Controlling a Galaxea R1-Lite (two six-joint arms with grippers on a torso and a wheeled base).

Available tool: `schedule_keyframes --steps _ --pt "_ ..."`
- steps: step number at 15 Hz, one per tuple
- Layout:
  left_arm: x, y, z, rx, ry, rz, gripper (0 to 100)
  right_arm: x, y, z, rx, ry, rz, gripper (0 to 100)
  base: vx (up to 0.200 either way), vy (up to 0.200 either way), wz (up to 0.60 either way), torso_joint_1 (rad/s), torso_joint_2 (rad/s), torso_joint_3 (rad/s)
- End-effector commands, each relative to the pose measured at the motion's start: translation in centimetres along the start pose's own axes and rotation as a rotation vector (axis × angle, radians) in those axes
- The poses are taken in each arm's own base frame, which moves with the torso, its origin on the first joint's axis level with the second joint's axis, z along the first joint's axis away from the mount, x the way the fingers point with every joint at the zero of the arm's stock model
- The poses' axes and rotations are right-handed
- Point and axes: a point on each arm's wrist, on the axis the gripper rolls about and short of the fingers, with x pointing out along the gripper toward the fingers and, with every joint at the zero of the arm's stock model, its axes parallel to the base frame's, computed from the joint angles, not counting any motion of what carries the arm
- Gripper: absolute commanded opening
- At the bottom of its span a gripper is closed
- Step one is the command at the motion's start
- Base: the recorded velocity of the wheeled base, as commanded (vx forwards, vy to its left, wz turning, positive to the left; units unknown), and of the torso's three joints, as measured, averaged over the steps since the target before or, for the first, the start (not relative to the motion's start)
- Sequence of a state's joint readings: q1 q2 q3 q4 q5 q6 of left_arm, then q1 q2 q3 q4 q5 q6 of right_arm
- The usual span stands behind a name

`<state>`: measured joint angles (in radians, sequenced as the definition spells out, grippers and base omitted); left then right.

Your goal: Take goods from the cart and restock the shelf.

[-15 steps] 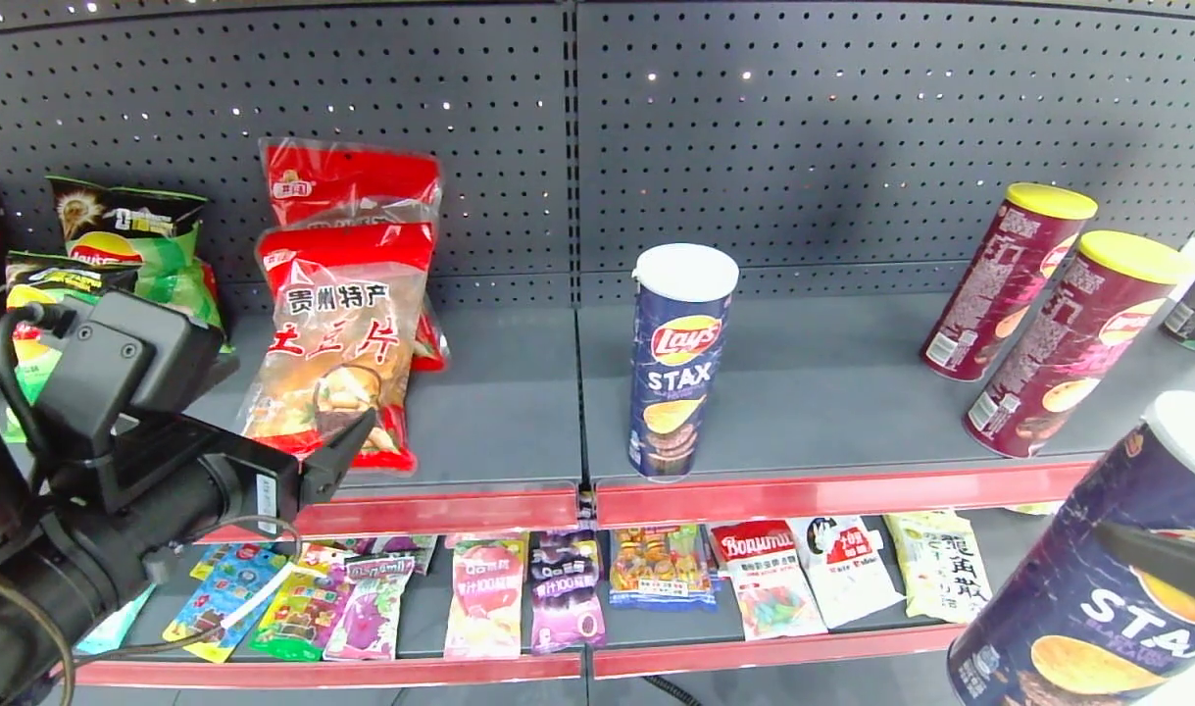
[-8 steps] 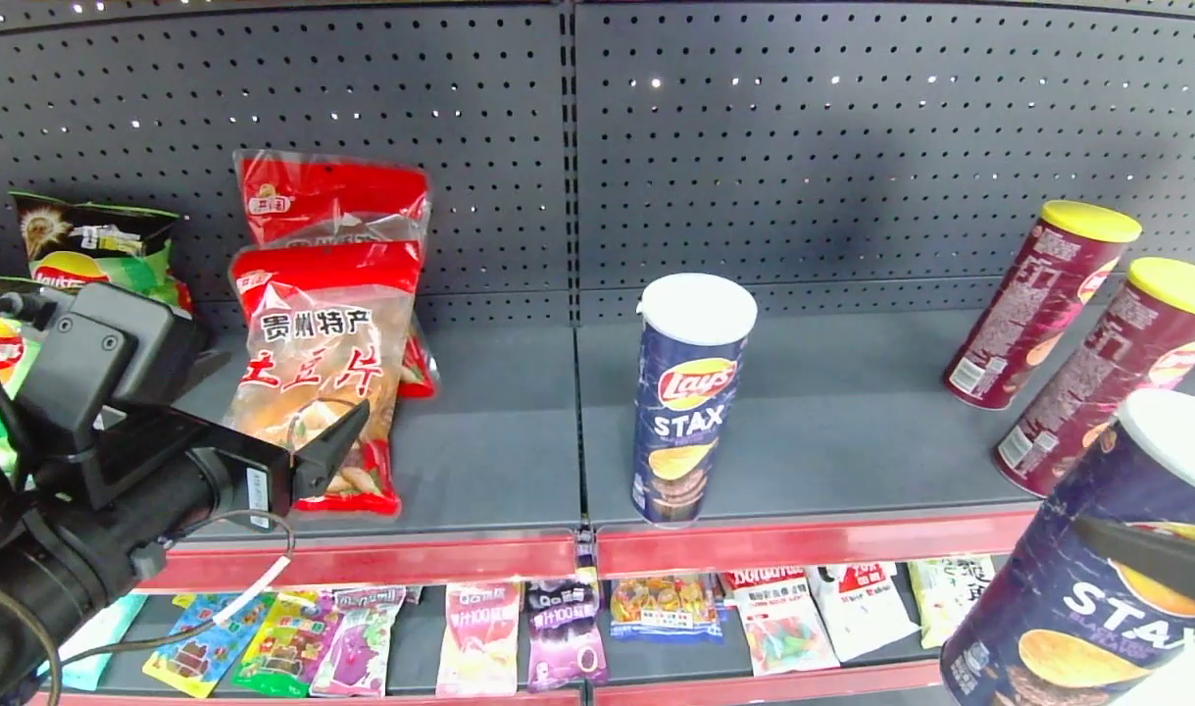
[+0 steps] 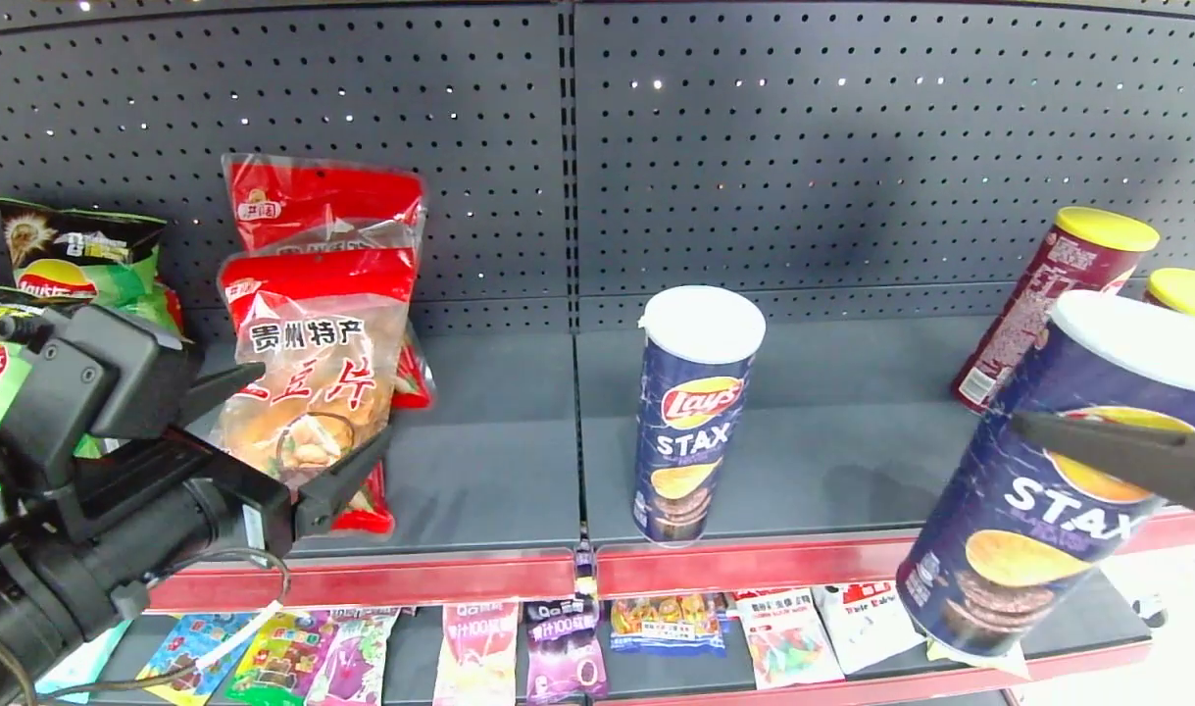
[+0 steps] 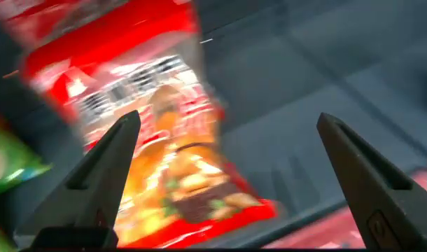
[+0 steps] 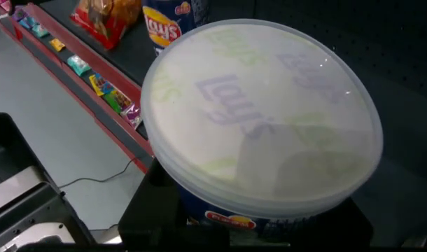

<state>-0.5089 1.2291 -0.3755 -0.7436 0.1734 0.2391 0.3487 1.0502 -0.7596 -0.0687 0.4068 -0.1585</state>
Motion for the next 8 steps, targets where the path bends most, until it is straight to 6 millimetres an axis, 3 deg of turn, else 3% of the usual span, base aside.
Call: schedule_keyframes --steps 1,5,8 --pt "-0.6 -0.1 0.1 -0.021 -0.023 -0.086 100 5.0 -2.0 0.3 0.015 0.037 0.016 0 0.0 0.0 0.0 0.0 0.0 0.0" --pt "-0.2 -0.2 0.2 -0.032 -0.015 -0.109 100 11.1 -4.7 1.0 0.006 0.004 0.02 0 0.0 0.0 0.0 0.0 0.0 0.0" --pt "0.4 -0.2 0.7 -0.034 -0.016 -0.099 100 14.2 -6.2 1.9 0.003 -0.008 0.049 0 0.0 0.0 0.0 0.0 0.0 0.0"
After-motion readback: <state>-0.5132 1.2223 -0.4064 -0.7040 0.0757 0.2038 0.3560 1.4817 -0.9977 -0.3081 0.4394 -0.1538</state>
